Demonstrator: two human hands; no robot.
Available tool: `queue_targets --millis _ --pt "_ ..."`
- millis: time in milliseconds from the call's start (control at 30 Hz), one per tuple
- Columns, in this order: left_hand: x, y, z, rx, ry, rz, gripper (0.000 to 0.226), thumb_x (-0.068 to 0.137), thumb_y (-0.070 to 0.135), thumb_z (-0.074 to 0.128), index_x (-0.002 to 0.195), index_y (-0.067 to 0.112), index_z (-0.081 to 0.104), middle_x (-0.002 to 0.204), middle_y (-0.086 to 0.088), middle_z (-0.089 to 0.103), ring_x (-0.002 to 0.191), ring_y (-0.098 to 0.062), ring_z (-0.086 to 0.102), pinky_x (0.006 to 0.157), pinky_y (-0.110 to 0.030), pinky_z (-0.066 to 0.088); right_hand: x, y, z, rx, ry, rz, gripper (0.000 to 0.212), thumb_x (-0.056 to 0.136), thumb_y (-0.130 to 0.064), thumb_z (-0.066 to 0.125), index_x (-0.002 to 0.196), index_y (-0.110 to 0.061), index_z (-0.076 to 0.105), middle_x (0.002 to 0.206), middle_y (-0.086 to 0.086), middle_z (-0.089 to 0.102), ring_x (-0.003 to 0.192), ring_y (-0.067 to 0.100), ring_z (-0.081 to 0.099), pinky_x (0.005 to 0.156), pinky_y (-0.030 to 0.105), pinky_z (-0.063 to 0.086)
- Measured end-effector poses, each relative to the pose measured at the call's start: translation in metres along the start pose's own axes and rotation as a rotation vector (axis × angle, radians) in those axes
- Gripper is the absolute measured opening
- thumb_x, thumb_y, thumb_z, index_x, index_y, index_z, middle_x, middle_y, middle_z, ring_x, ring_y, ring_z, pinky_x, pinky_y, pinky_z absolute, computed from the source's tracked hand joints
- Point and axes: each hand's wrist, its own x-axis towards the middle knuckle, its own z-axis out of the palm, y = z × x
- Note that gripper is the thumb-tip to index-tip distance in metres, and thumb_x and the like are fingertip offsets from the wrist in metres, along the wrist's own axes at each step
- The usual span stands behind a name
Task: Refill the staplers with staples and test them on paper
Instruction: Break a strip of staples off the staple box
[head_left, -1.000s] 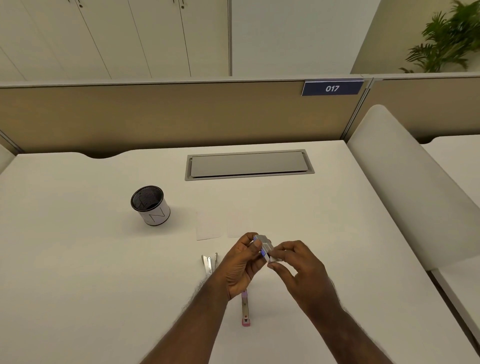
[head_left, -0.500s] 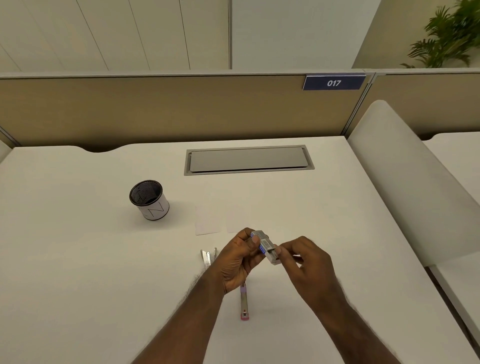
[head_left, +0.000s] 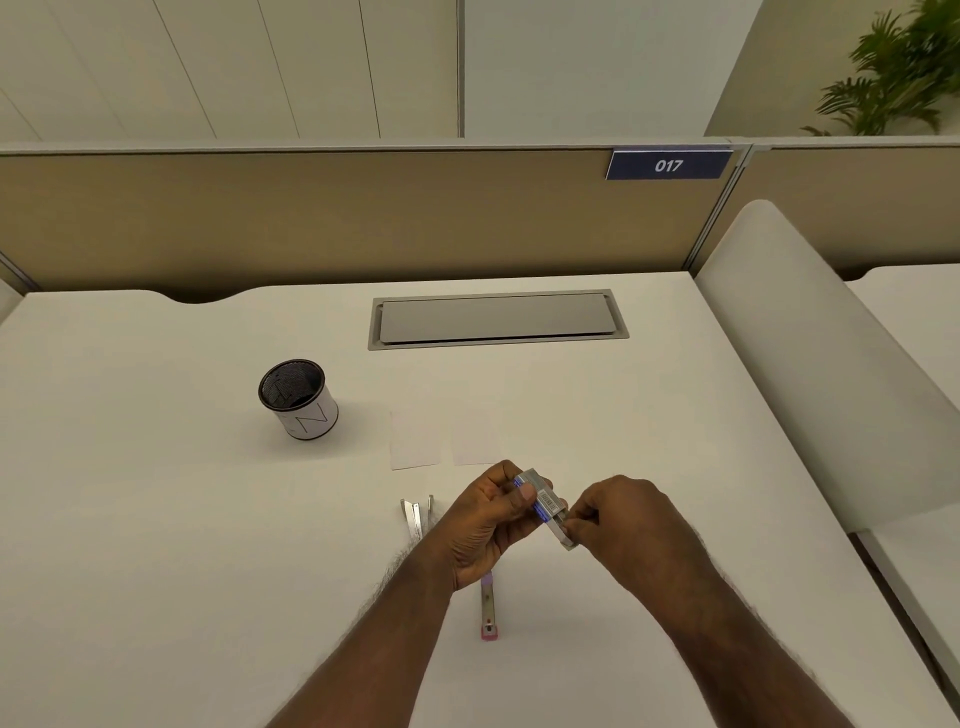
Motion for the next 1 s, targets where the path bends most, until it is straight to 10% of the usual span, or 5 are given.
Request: queue_targets --millis 133,1000 --pt "0.000 -0.004 -0.001 -0.002 -0.010 -0.018 0.021 0.083 0.014 0.063 0.100 0.003 0.055 0.098 -0.008 0.072 0.095 -0.024 0.071 0.079 -0.027 0.060 0.002 0.001 -0.002 0.003 -0.018 0.041 0.021 0.081 -0.037 0.067 0.061 -0.029 0.065 0.066 -0.002 0.067 0.054 0.012 0.053 0.047 0.020 0.036" --pt "0.000 -0.007 -0.004 -0.054 0.026 -0.026 0.015 0.084 0.015 0.064 0.097 0.007 0.065 0.104 -0.014 0.071 0.096 -0.028 0.069 0.078 -0.030 0.060 -0.006 0.013 -0.003 0.031 0.180 -0.212 0.012 0.081 -0.041 0.057 0.075 -0.031 0.058 0.079 -0.012 0.063 0.071 0.004 0.060 0.061 0.027 0.051"
